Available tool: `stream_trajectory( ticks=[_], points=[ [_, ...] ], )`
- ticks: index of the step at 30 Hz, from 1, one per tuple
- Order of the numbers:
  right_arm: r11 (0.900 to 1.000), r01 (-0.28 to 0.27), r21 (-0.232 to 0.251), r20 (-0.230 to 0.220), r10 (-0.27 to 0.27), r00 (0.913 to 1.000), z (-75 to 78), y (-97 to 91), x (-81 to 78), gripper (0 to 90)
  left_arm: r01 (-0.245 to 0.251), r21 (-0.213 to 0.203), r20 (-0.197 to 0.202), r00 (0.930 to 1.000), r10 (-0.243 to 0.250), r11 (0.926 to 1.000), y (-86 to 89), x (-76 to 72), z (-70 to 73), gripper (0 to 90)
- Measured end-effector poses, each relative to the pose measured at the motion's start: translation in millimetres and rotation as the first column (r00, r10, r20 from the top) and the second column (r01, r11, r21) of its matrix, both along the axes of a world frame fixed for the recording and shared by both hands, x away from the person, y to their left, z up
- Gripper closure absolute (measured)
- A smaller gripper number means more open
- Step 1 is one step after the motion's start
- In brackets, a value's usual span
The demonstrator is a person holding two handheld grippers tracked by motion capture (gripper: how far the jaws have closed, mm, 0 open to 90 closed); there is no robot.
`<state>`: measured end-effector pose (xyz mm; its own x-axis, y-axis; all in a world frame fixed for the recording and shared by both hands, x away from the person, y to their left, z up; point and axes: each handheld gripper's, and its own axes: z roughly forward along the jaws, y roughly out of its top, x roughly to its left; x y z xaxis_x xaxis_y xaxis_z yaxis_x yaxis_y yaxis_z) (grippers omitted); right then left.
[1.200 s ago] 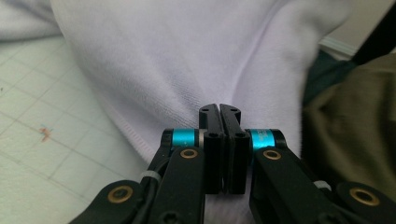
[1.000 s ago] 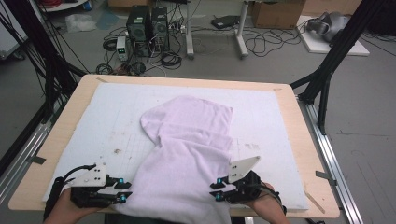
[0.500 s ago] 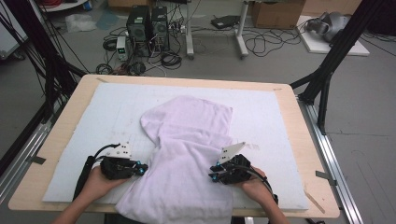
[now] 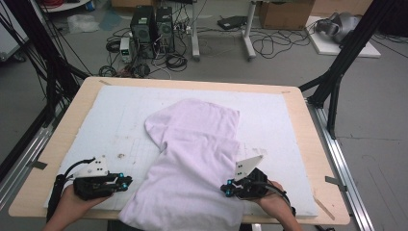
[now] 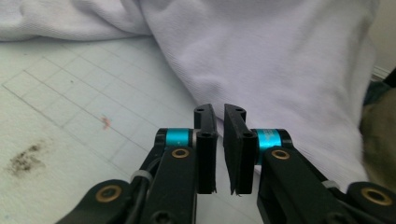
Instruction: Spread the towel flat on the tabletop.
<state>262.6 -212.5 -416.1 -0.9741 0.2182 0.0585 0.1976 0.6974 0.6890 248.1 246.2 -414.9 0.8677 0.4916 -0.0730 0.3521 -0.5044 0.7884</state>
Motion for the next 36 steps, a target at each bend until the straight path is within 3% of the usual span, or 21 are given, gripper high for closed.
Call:
stream_trajectory(
  ticks=[2, 5, 8, 11, 13, 16, 18, 20, 21, 24, 28, 31, 32, 34, 36],
  points=[
    [0.9993, 0.037, 0.008, 0.023, -0.037, 0.999, 4.3, -2.8, 6.2, 77.5, -0.008, 0.011, -0.004, 1.0, 0.008, 0.9999, -8.2, 11.9, -6.1, 79.3],
    [0.9958, 0.089, -0.02, 0.049, -0.088, 0.9949, 1.6, -3.3, 19.9, 73.6, -0.007, 0.018, -0.011, 0.9999, 0.007, 0.9998, -22.4, 30.4, -14.2, 78.4],
    [0.9911, 0.124, -0.049, 0.025, -0.122, 0.9922, -9.0, -2.8, 31.6, 70.8, 0.011, 0.015, -0.034, 0.9994, -0.01, 0.9998, -36.9, 43.9, -19.5, 79.4],
    [0.9901, 0.127, -0.06, 0.006, -0.127, 0.9919, -18.3, -3.3, 36.0, 70.8, 0.04, 0.011, -0.051, 0.9979, -0.04, 0.9991, -51.5, 49.8, -22.8, 77.3],
    [0.9901, 0.134, -0.041, -0.006, -0.135, 0.9909, -19.9, -7.6, 36.5, 71.2, 0.045, 0.007, -0.067, 0.9968, -0.044, 0.999, -61.2, 52.1, -24.4, 67.4],
    [0.9891, 0.144, -0.032, -0.02, -0.144, 0.9893, -20.4, -12.1, 36.5, 71.1, 0.042, 0.037, -0.061, 0.9974, -0.04, 0.9985, -73.0, 54.7, -26.7, 59.8],
    [0.9892, 0.143, -0.03, -0.019, -0.144, 0.9894, -20.9, -12.4, 36.9, 71.1, 0.04, 0.02, -0.073, 0.9966, -0.039, 0.999, -76.2, 55.6, -29.0, 62.6],
    [0.9892, 0.144, -0.029, -0.021, -0.144, 0.9893, -20.8, -12.1, 36.6, 71.1, 0.066, 0.011, -0.081, 0.9946, -0.065, 0.9977, -76.0, 54.0, -28.2, 79.3],
    [0.9892, 0.144, -0.027, -0.021, -0.145, 0.9892, -21.1, -12.3, 36.6, 71.1, 0.066, 0.023, -0.064, 0.9959, -0.064, 0.9976, -75.7, 51.7, -26.8, 82.3],
    [0.9884, 0.15, -0.024, -0.021, -0.15, 0.9884, -21.5, -12.9, 36.3, 71.2, 0.054, 0.035, -0.046, 0.9976, -0.052, 0.9979, -65.9, 45.5, -19.7, 84.5],
    [0.9895, 0.142, -0.023, -0.012, -0.143, 0.9897, -21.6, -12.7, 36.5, 71.2, 0.014, 0.019, -0.026, 0.9996, -0.013, 0.9997, -34.5, 31.1, -6.8, 84.5],
    [0.9894, 0.143, -0.025, -0.012, -0.143, 0.9896, -21.5, -12.7, 36.4, 71.1, 0.001, -0.019, -0.026, 0.9997, -0.001, 0.9998, -12.4, 17.4, 1.3, 82.0],
    [0.9892, 0.144, -0.026, -0.013, -0.145, 0.9894, -21.4, -12.4, 36.4, 71.2, 0.004, -0.027, -0.023, 0.9997, -0.004, 0.9996, -8.7, 13.8, 2.2, 77.2],
    [0.9891, 0.144, -0.03, -0.014, -0.145, 0.9894, -21.0, -12.2, 36.2, 71.1, -0.011, -0.006, -0.027, 0.9996, 0.011, 0.9999, -6.5, 12.9, 0.5, 63.3],
    [0.9889, 0.146, -0.029, -0.018, -0.146, 0.9891, -21.0, -12.2, 36.4, 71.1, -0.007, -0.005, -0.03, 0.9995, 0.006, 1.0, -8.1, 17.8, -3.1, 61.4]
  ],
)
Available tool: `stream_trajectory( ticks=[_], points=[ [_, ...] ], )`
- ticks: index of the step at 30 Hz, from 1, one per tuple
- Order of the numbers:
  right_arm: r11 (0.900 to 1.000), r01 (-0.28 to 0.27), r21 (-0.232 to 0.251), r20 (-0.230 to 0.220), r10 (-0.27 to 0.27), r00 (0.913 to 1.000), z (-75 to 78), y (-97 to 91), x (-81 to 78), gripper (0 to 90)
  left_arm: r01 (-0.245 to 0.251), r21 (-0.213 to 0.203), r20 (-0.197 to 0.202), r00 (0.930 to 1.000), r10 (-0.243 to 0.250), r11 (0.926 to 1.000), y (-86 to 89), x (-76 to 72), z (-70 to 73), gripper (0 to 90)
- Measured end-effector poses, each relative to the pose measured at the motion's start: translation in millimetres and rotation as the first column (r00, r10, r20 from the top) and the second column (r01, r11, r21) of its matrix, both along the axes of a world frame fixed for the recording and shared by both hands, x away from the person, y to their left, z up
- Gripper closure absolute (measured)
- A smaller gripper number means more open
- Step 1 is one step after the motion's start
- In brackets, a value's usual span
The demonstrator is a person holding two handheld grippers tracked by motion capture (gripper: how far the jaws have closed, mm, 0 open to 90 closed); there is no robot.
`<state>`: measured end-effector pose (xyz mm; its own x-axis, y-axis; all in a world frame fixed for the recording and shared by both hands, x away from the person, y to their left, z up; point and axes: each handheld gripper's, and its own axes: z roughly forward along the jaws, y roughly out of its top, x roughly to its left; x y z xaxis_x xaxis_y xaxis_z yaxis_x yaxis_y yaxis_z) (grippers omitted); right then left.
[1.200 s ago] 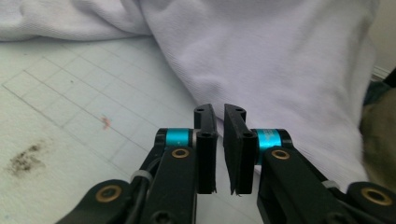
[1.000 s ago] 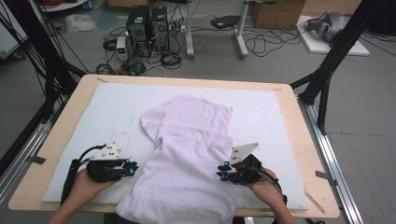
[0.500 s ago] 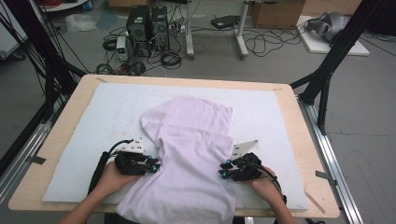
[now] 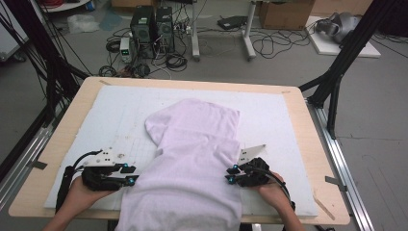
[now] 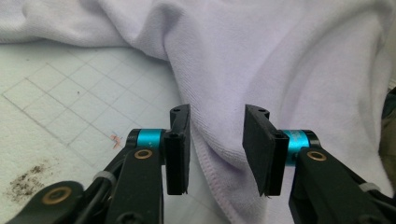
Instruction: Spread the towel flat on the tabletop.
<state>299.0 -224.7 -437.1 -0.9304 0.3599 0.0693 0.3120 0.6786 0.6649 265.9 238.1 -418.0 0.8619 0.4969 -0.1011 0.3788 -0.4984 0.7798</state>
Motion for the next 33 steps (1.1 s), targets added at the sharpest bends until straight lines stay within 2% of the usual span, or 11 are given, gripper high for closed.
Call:
stream_trajectory(
  ticks=[5, 10, 12, 14, 17, 19, 21, 23, 24, 28, 33],
  points=[
    [1.0, -0.006, -0.003, 0.014, 0.006, 0.9999, 0.0, 0.3, 0.0, 70.2, -0.004, -0.001, -0.008, 1.0, 0.004, 1.0, -17.1, 25.7, -8.5, 66.0],
    [1.0, 0.002, -0.001, 0.009, -0.002, 1.0, -0.2, 0.2, 0.5, 68.1, 0.02, 0.008, -0.065, 0.9977, -0.02, 0.9998, -39.9, 45.1, -20.8, 63.8],
    [1.0, 0.001, 0.001, 0.012, -0.001, 0.9999, -0.4, 0.1, 0.9, 67.7, 0.045, 0.023, -0.049, 0.9978, -0.044, 0.9987, -44.6, 44.2, -24.2, 80.6],
    [1.0, 0.002, 0.003, 0.013, -0.002, 0.9999, -0.7, 0.1, 0.8, 67.6, 0.032, 0.027, -0.044, 0.9985, -0.031, 0.9991, -42.5, 41.9, -22.0, 85.3],
    [1.0, 0.002, 0.003, 0.012, -0.002, 0.9999, -0.8, 0.1, 0.9, 67.5, 0.0, 0.021, -0.034, 0.9994, 0.001, 0.9998, -28.7, 36.0, -16.1, 85.7],
    [1.0, 0.001, 0.0, 0.015, -0.001, 0.9999, -0.7, 0.4, 0.6, 67.2, 0.0, -0.009, -0.034, 0.9994, 0.0, 1.0, -18.8, 29.5, -9.2, 85.5],
    [1.0, -0.002, 0.0, 0.018, 0.002, 0.9998, -0.7, 1.2, 0.3, 67.1, 0.001, -0.005, -0.009, 1.0, -0.001, 1.0, -13.8, 19.8, -0.5, 83.3],
    [1.0, -0.002, 0.0, 0.018, 0.002, 0.9998, -0.9, 1.0, 0.5, 67.1, -0.007, -0.025, -0.007, 0.9999, 0.007, 0.9997, -8.5, 15.5, 5.4, 68.5],
    [1.0, -0.004, 0.002, 0.018, 0.004, 0.9998, -0.9, 0.8, 0.7, 67.2, -0.011, -0.034, -0.008, 0.9999, 0.01, 0.9994, -6.3, 14.9, 6.5, 66.2],
    [1.0, -0.005, -0.005, 0.025, 0.005, 0.9997, -0.7, 0.5, 0.3, 69.6, -0.025, -0.009, -0.022, 0.9994, 0.025, 0.9996, -0.6, 20.4, -1.0, 71.8],
    [0.9997, -0.021, -0.014, 0.007, 0.021, 0.9997, 1.0, -4.4, -1.4, 86.2, -0.034, 0.024, -0.057, 0.9977, 0.035, 0.9991, -4.9, 29.8, -16.9, 75.8]
  ],
)
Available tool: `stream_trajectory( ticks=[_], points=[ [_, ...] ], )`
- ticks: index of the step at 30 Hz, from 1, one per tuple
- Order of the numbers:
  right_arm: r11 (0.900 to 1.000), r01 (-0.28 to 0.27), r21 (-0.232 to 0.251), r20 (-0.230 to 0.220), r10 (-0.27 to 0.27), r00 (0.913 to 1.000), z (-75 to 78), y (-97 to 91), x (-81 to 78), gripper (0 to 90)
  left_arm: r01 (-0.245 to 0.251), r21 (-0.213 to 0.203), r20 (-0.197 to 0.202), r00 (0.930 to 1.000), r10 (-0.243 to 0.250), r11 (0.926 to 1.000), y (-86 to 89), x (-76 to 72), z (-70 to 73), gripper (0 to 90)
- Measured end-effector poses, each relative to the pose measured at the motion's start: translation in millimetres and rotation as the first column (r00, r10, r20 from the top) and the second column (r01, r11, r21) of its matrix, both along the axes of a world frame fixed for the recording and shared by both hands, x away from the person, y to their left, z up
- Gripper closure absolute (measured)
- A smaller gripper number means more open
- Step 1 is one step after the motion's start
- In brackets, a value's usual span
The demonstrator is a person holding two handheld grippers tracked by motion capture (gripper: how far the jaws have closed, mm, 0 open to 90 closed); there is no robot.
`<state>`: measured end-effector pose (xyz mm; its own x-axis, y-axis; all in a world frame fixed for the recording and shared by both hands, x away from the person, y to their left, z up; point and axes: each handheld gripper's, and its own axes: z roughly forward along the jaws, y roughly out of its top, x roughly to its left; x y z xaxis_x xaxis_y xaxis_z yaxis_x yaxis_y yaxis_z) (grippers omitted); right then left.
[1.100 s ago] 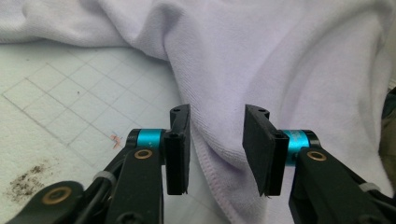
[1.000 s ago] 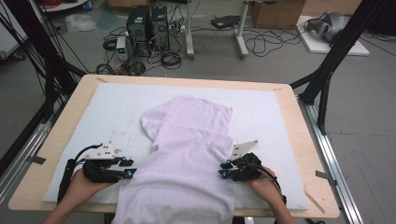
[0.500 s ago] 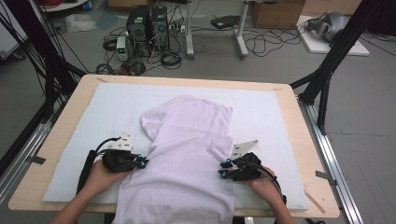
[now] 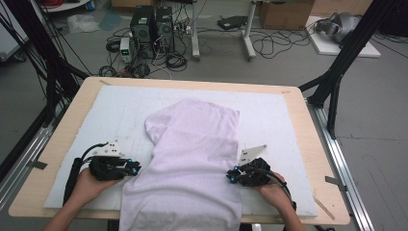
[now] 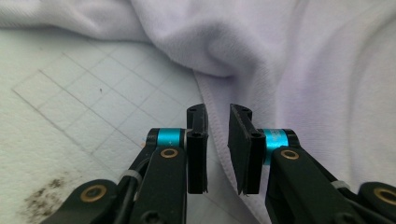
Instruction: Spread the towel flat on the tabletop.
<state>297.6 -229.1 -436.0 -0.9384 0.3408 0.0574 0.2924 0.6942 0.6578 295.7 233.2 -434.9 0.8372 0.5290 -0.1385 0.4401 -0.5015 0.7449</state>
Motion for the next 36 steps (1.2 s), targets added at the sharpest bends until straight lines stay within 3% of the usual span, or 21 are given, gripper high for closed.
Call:
stream_trajectory(
  ticks=[2, 6, 8, 10, 11, 12, 15, 19, 22, 25, 27, 31, 32, 33, 34, 35, 36],
  points=[
    [1.0, -0.004, -0.003, 0.005, 0.004, 1.0, 0.3, -1.6, -1.3, 87.2, 0.009, 0.001, -0.011, 0.9999, -0.009, 1.0, -8.3, 2.4, -3.3, 70.1],
    [0.9999, -0.007, -0.015, 0.01, 0.007, 0.9999, 1.2, -2.2, -3.3, 87.4, 0.052, 0.003, -0.013, 0.9986, -0.052, 0.9986, -30.4, 5.7, -5.8, 68.6],
    [0.9999, -0.006, -0.008, 0.009, 0.007, 0.9999, 0.7, -2.9, -2.7, 87.4, 0.061, 0.024, 0.006, 0.9981, -0.061, 0.9979, -39.5, 5.7, -6.5, 69.2],
    [1.0, -0.004, -0.002, -0.002, 0.004, 1.0, 0.3, -3.7, -1.7, 87.2, 0.05, 0.042, 0.027, 0.9983, -0.052, 0.9978, -42.5, 5.0, -6.5, 76.3],
    [1.0, -0.003, -0.001, -0.005, 0.003, 1.0, 0.3, -3.7, -1.6, 87.3, 0.06, 0.042, 0.026, 0.9978, -0.061, 0.9973, -41.3, 5.5, -6.4, 84.9],
    [1.0, -0.003, -0.002, -0.004, 0.003, 1.0, 0.2, -3.7, -1.5, 87.2, 0.056, 0.038, 0.021, 0.9982, -0.056, 0.9977, -39.5, 5.5, -6.2, 87.6],
    [1.0, 0.0, -0.003, -0.003, 0.0, 1.0, 0.3, -3.6, -2.0, 87.1, 0.018, 0.069, 0.054, 0.9983, -0.021, 0.9975, -26.6, 2.5, -2.0, 88.5],
    [1.0, -0.002, 0.0, -0.005, 0.002, 1.0, 0.0, -3.9, -1.5, 87.0, -0.068, 0.042, 0.084, 0.9944, 0.064, 0.9968, 6.1, -5.6, 10.3, 88.7],
    [1.0, 0.003, 0.0, -0.009, -0.003, 1.0, 0.3, -3.6, -1.4, 86.6, -0.095, 0.019, 0.105, 0.9902, 0.092, 0.9953, 22.3, -14.5, 19.1, 89.3],
    [1.0, 0.001, -0.005, 0.008, -0.001, 1.0, 3.8, -0.6, -1.8, 81.7, -0.092, -0.006, 0.074, 0.993, 0.092, 0.9957, 25.3, -15.4, 18.6, 75.0],
    [0.9998, -0.008, 0.02, 0.038, 0.007, 0.9992, 9.0, 3.8, -2.1, 79.7, -0.084, 0.024, 0.064, 0.9946, 0.082, 0.9962, 19.1, -12.7, 13.4, 73.1],
    [1.0, 0.006, -0.006, 0.075, -0.006, 0.9972, 12.0, 12.6, 1.7, 73.8, -0.087, 0.062, 0.039, 0.9957, 0.085, 0.9943, 5.2, 0.1, -0.1, 63.3],
    [0.9999, 0.011, -0.005, 0.072, -0.01, 0.9974, 11.0, 13.0, 3.8, 72.5, -0.084, 0.07, 0.034, 0.9961, 0.081, 0.9941, 2.2, 3.1, -3.5, 64.8],
    [0.9997, 0.022, -0.005, 0.076, -0.021, 0.9969, 10.4, 12.6, 6.4, 72.5, -0.085, 0.076, 0.063, 0.9948, 0.08, 0.9934, 0.5, 4.5, -4.7, 72.0],
    [0.9996, 0.027, -0.003, 0.073, -0.027, 0.997, 10.0, 11.5, 8.9, 72.5, -0.075, 0.08, 0.059, 0.9958, 0.07, 0.994, 0.1, 7.6, -4.4, 82.8],
    [0.9992, 0.04, 0.011, 0.073, -0.04, 0.9965, 10.4, 10.2, 10.7, 72.6, -0.078, 0.079, 0.057, 0.9956, 0.074, 0.9938, -0.8, 10.3, -4.0, 85.8],
    [0.9984, 0.05, 0.027, 0.076, -0.052, 0.9958, 12.1, 8.9, 12.2, 73.1, -0.092, 0.098, 0.081, 0.9931, 0.084, 0.9909, -1.6, 12.2, -3.4, 87.5]
  ],
)
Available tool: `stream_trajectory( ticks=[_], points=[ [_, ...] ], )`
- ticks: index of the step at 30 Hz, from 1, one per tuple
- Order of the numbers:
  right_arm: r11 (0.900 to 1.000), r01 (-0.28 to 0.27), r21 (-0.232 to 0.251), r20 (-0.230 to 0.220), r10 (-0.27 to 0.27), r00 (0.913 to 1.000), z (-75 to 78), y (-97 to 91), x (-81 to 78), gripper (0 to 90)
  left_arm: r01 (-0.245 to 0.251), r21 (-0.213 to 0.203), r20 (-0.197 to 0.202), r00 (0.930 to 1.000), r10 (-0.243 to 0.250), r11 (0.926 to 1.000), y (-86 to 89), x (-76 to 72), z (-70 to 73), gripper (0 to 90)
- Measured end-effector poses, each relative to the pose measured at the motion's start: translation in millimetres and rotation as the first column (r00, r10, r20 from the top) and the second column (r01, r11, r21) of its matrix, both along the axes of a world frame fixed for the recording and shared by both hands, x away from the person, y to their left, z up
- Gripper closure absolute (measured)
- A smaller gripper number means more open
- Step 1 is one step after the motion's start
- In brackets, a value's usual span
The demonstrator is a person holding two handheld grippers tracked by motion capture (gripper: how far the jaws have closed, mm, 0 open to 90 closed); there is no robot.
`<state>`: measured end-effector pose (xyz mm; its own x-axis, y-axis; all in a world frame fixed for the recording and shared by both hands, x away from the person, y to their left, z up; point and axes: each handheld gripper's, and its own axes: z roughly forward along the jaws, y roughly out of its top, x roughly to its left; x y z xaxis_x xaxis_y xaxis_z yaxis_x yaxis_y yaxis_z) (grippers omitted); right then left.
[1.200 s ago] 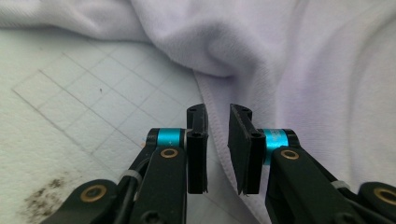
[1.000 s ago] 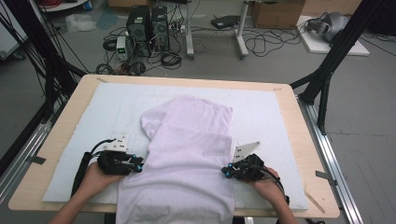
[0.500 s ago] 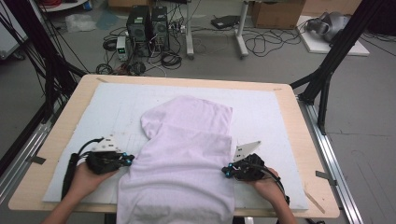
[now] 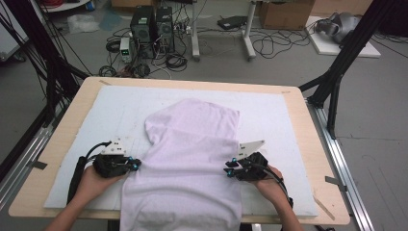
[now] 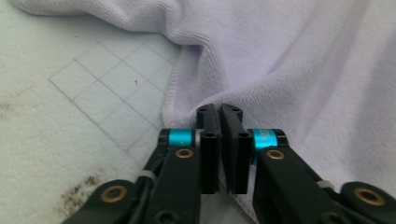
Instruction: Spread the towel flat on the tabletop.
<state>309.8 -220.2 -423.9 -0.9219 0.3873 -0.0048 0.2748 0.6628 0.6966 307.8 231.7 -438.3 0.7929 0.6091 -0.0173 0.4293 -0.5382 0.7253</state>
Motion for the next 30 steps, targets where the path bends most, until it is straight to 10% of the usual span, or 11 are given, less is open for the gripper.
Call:
stream_trajectory(
  ticks=[7, 13, 19, 26, 30],
  points=[
    [0.9988, 0.027, -0.041, -0.014, -0.028, 0.9995, -5.1, 2.9, 15.9, 74.1, -0.133, -0.017, 0.05, 0.9898, 0.133, 0.991, 7.7, 13.5, 6.0, 82.4],
    [0.9994, 0.033, 0.015, -0.021, -0.032, 0.9993, -0.3, 1.4, 13.1, 74.3, -0.048, -0.09, 0.07, 0.9961, 0.055, 0.9948, 8.0, -1.2, 21.3, 69.6],
    [0.9949, -0.073, 0.071, -0.005, 0.073, 0.9973, 5.2, 14.0, -17.6, 66.9, 0.082, -0.123, 0.043, 0.9961, -0.077, 0.989, -9.7, -26.1, 19.4, 67.6],
    [0.987, -0.159, 0.022, -0.087, 0.161, 0.9832, -14.5, 29.2, -36.3, 64.0, 0.179, -0.032, -0.012, 0.9837, -0.179, 0.9833, -23.0, -53.7, -1.5, 54.6],
    [0.9843, -0.176, 0.016, -0.089, 0.176, 0.9803, -15.0, 33.7, -39.6, 86.0, 0.195, -0.047, -0.001, 0.9808, -0.195, 0.9797, -21.1, -59.0, -4.8, 79.7]
  ],
)
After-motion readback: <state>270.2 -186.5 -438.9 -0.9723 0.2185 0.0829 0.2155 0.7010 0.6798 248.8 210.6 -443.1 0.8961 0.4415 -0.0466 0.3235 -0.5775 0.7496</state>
